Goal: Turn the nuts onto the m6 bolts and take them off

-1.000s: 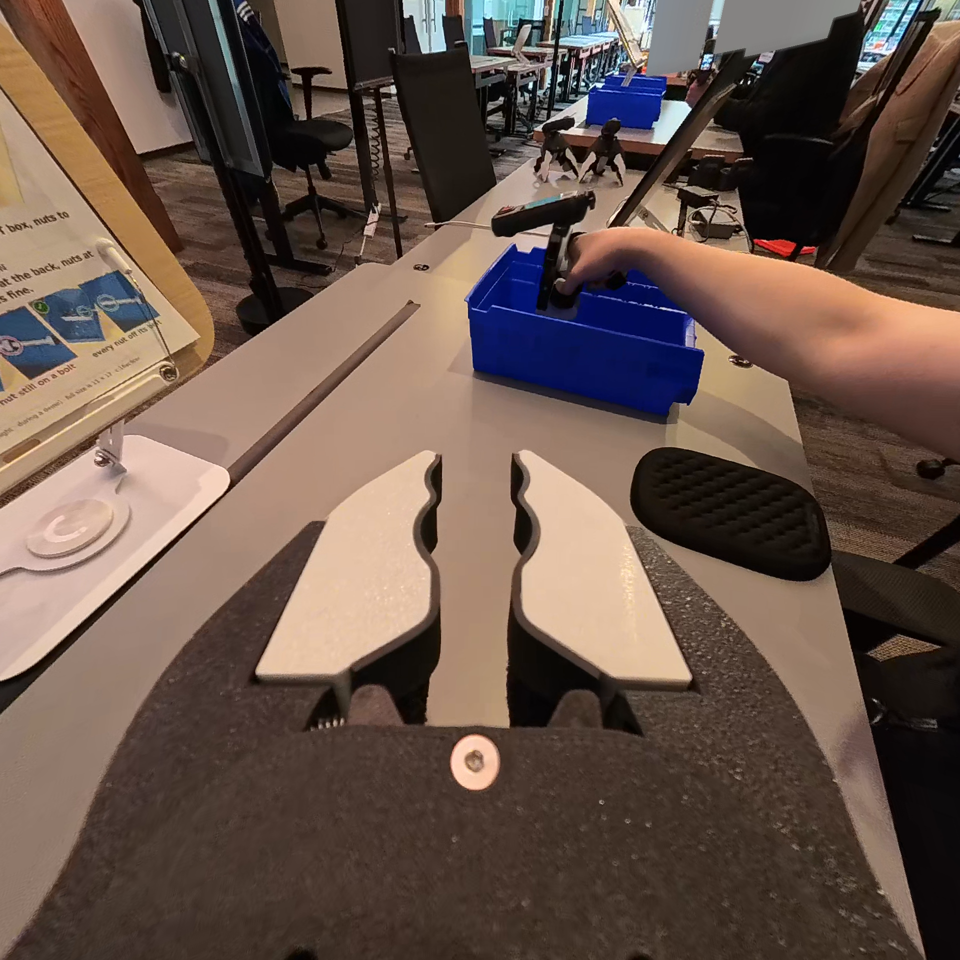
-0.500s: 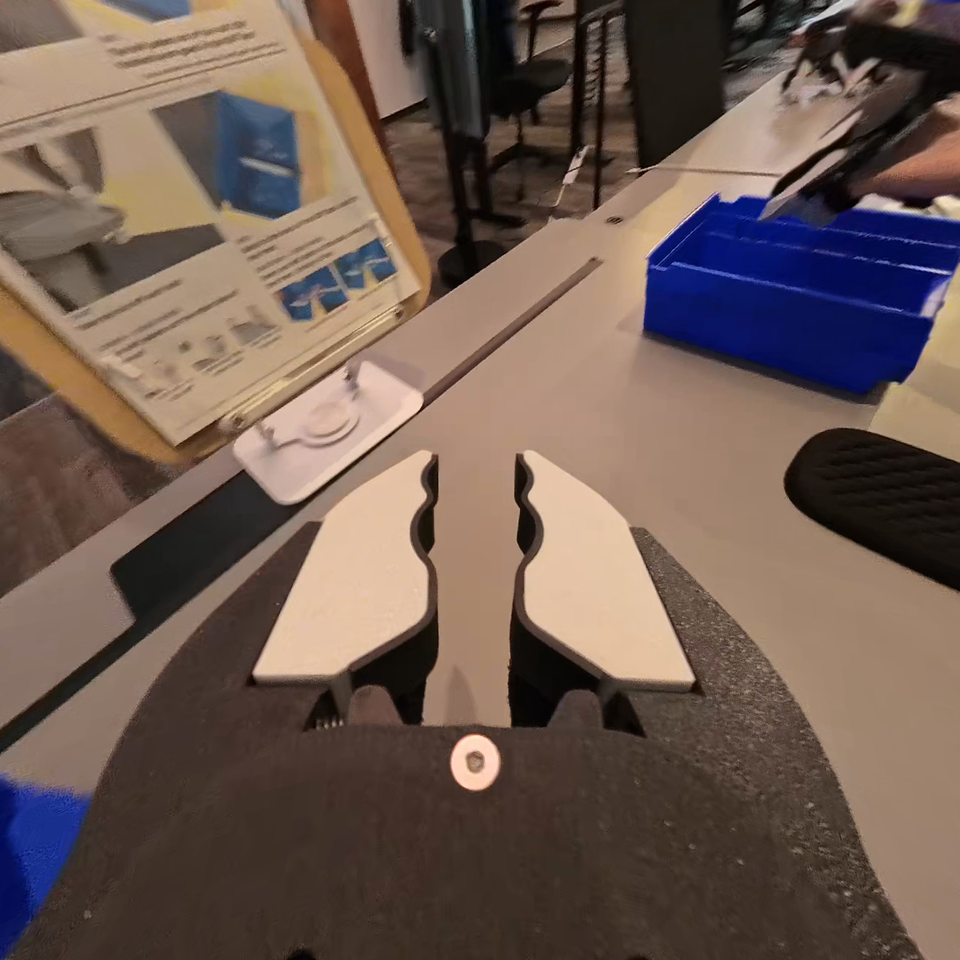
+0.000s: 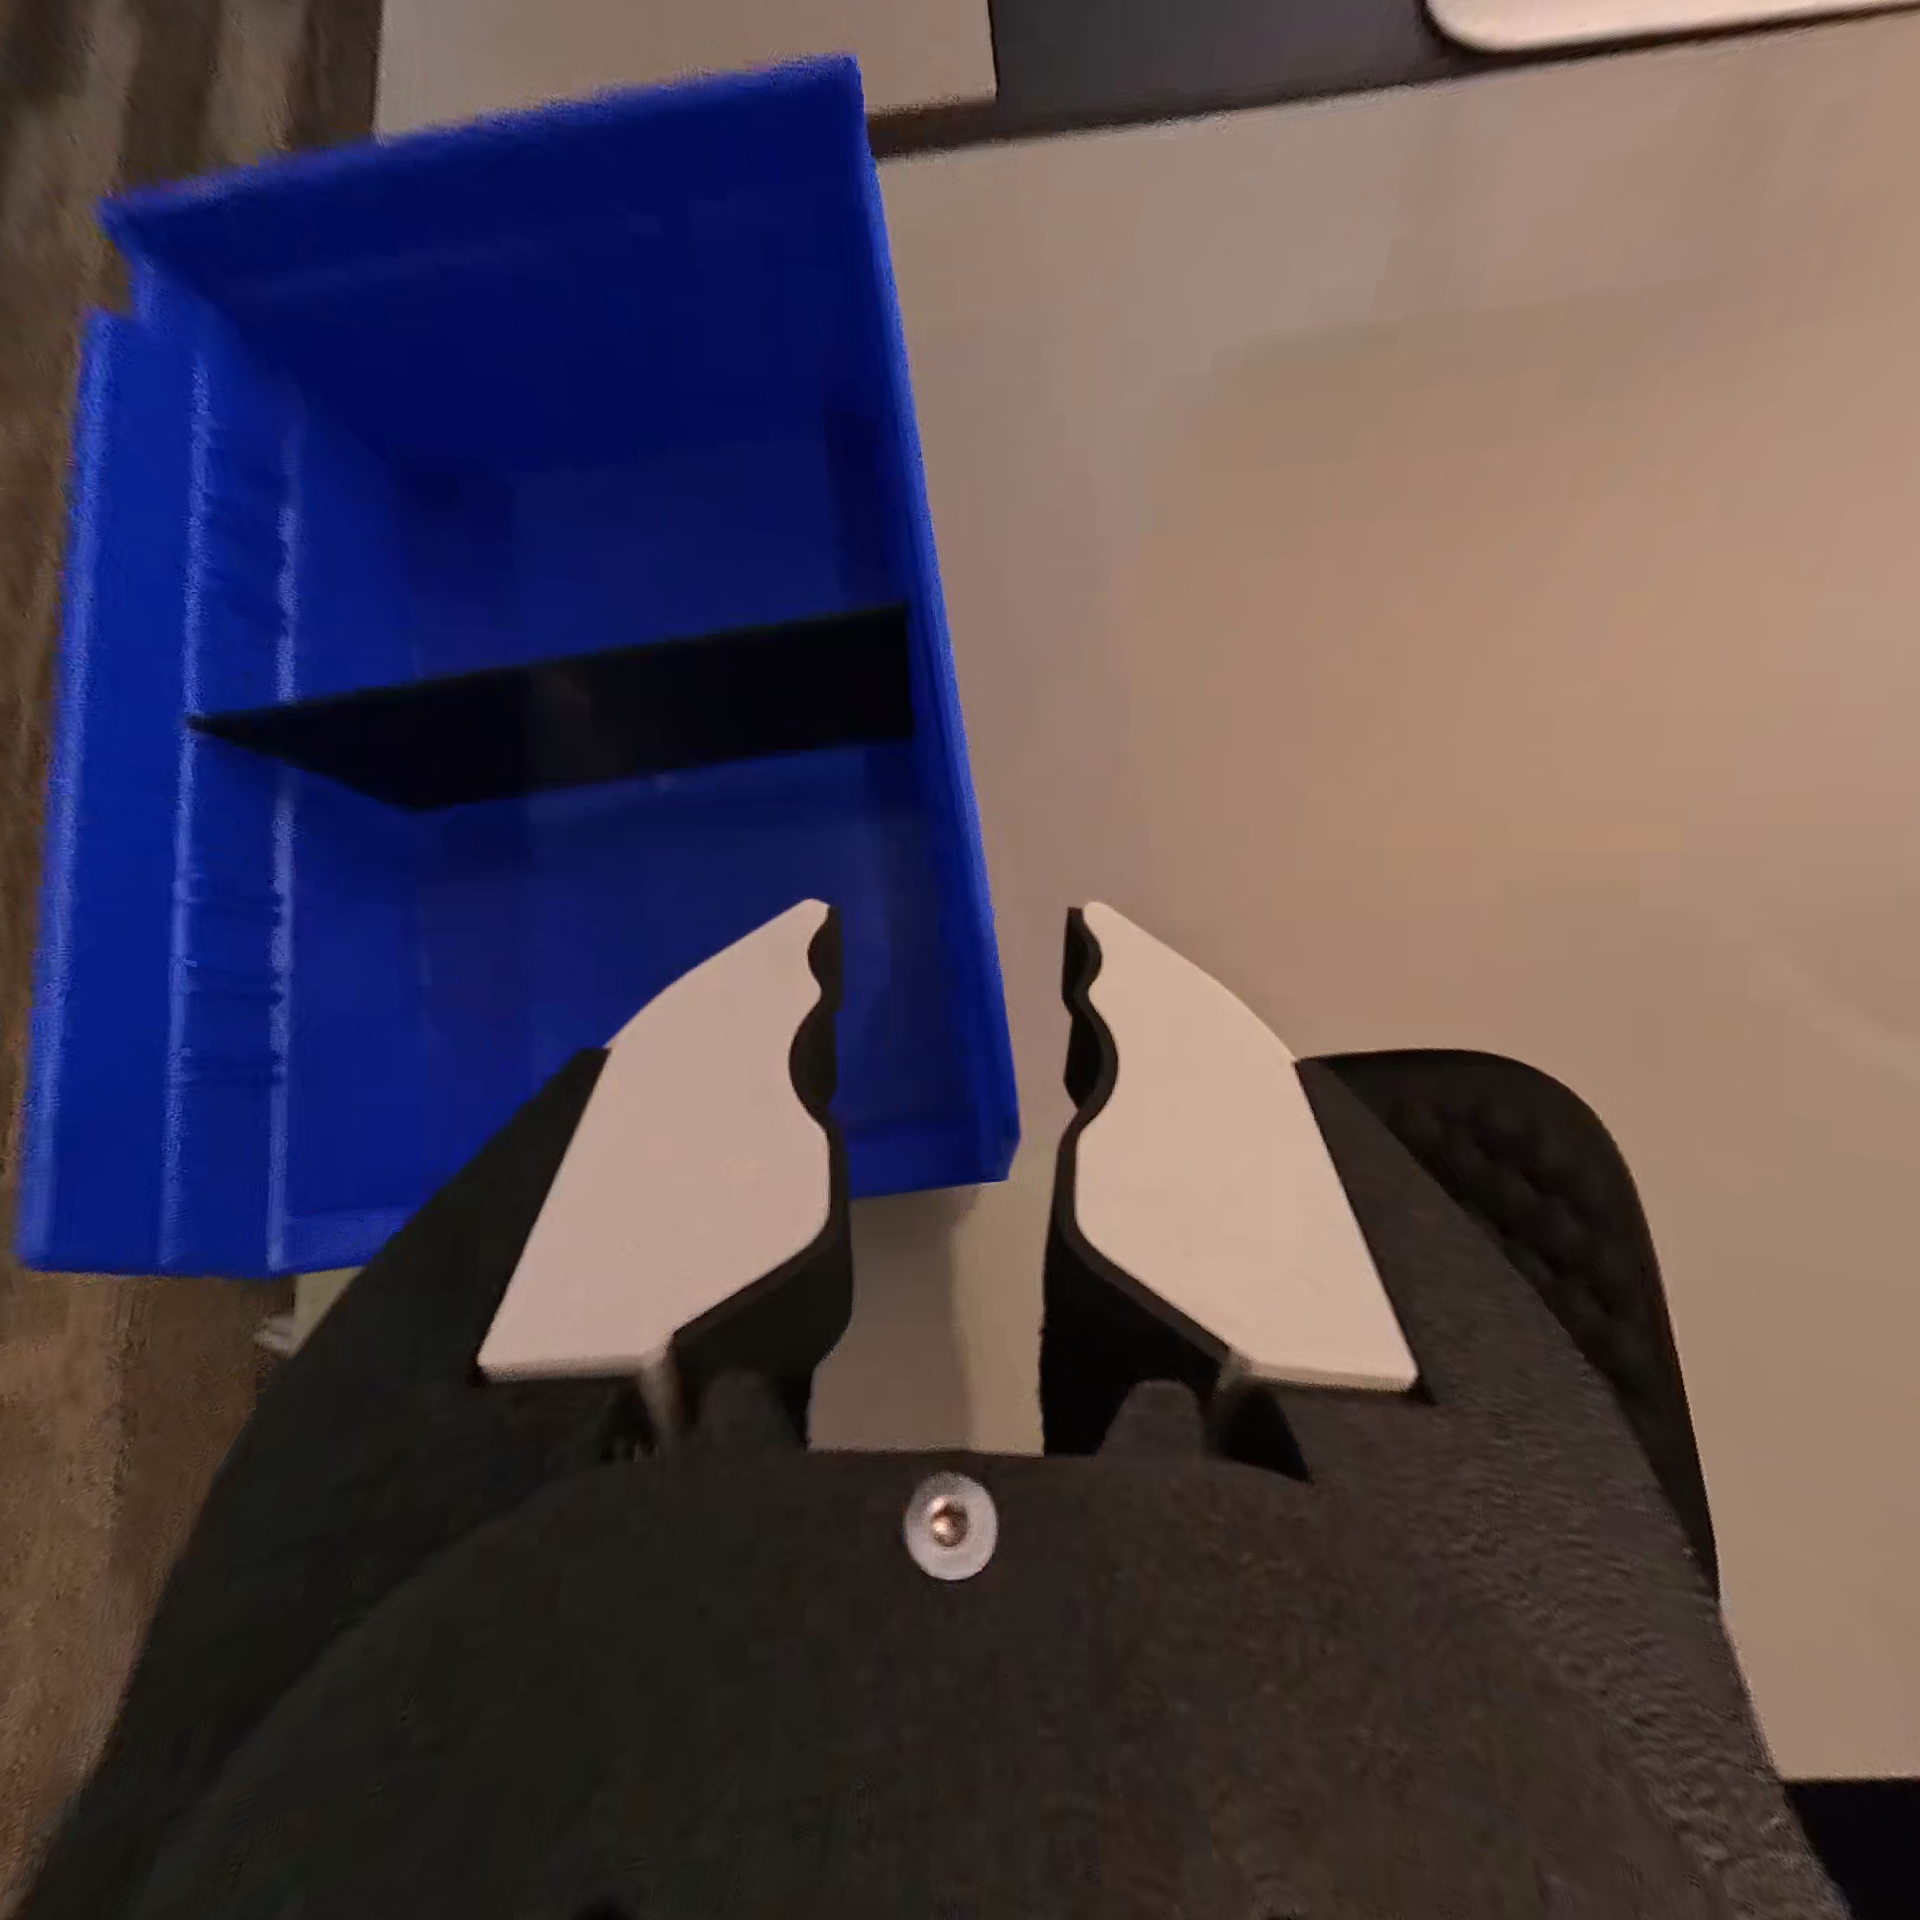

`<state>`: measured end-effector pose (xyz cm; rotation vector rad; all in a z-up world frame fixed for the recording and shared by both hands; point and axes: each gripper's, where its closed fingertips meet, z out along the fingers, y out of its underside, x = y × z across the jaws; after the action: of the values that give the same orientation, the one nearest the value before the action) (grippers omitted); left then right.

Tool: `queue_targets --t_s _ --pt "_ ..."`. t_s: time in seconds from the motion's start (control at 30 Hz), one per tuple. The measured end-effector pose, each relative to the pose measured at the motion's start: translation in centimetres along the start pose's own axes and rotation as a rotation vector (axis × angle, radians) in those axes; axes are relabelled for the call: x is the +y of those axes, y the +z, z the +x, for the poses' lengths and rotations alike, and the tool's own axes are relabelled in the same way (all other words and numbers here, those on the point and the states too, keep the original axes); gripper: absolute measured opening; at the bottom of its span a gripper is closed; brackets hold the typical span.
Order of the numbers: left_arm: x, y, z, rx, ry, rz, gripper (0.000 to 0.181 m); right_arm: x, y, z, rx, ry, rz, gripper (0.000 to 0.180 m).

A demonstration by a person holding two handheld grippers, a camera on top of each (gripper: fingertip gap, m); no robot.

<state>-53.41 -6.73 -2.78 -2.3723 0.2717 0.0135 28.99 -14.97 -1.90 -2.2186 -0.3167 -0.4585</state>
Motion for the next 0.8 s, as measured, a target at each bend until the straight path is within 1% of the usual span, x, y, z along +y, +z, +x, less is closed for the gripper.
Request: queue_targets --t_s 0.1,0.2,0.3,0.33,0.37,0.43,0.6,0.8 --pt "1.7 2.6 -0.3 -0.068 -0.012 -0.071 0.051 -0.2 -0.3 -0.6 -0.025 0.013 0.015 0.029" --pt "2.7 4.7 -0.3 -0.097 -0.031 -0.109 0.047 -0.4 -0.3 -1.3 -0.049 0.016 0.027 0.029" --pt "2.7 5.9 -0.6 -0.105 -0.046 -0.086 0.022 0.0 -0.5 -1.8 -0.058 -0.009 0.013 0.028" --pt "2.6 6.1 -0.4 -0.088 -0.047 -0.085 0.011 0.1 -0.6 -1.9 -0.058 -0.019 0.009 0.028" --pt "2.6 6.3 -0.5 -0.098 -0.037 -0.088 0.006 0.2 -0.7 -2.0 -0.058 -0.025 0.006 0.028" --pt "2.3 6.5 -0.6 -0.133 0.003 -0.079 0.006 0.4 -0.9 -2.1 -0.060 -0.026 0.007 0.027" --pt "1.0 7.6 0.4 -0.136 0.021 -0.079 0.006 0.8 -1.3 -2.4 -0.071 -0.006 0.019 0.026" --pt "-0.6 8.8 3.5 -0.180 0.057 -0.093 0.007 1.1 -2.0 -2.5 -0.075 -0.006 0.021 0.026"
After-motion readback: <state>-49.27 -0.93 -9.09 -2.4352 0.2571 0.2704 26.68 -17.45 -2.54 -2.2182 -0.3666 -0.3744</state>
